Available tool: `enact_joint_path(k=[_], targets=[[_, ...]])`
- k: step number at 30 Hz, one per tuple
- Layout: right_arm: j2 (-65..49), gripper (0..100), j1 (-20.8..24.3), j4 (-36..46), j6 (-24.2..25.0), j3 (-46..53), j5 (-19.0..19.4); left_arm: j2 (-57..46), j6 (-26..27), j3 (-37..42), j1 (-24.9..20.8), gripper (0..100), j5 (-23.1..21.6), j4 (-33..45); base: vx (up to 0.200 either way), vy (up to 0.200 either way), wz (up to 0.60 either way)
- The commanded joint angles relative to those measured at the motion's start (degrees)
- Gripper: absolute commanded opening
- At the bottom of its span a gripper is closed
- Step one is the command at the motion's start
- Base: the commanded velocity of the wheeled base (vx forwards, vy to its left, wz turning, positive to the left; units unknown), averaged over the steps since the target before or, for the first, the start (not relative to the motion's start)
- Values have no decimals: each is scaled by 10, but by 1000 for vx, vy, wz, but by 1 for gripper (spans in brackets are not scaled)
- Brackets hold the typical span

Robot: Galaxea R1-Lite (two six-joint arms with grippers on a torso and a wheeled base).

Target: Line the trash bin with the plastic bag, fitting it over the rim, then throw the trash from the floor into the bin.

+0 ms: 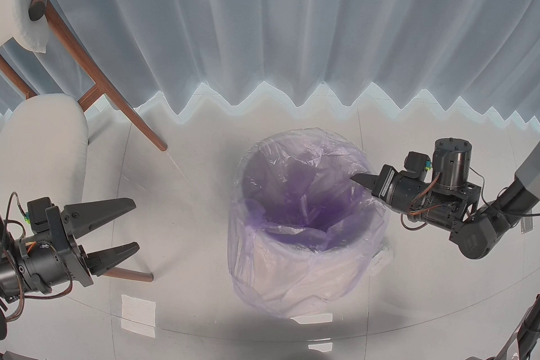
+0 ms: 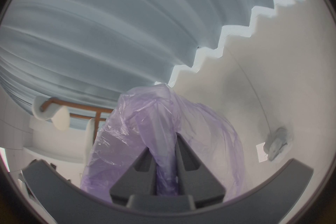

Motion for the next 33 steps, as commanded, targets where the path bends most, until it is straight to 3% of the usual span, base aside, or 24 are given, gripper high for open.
enact_joint_path(k=[1,3,8,15,19,23,31,32,33], targets=[[114,0,24,-60,-3,-32,-82,-10,23,0,6,100,20,0,0,0,0],[178,0,43,-150,-15,-30,-116,-13,22,-2,11,100,23,-4,0,0,0],[244,0,69,-252,-57,-31,-123,-31,23,-3,29,100,41,-5,0,0,0],[289,0,79,-279,-67,-34,-123,-55,26,-4,32,100,53,-5,0,0,0],[334,0,79,-352,-103,-31,-124,-78,29,-11,41,100,69,-2,0,0,0],[350,0,79,-353,-157,-44,-124,-90,29,-9,59,100,69,0,0,0,0],[360,0,90,-353,-171,-63,-125,-109,29,3,82,100,69,0,0,0,0],[361,100,92,-353,-172,-62,-125,-110,29,7,85,100,69,-1,0,0,0],[362,100,93,-353,-172,-61,-125,-114,29,9,86,100,69,-1,0,0,0]])
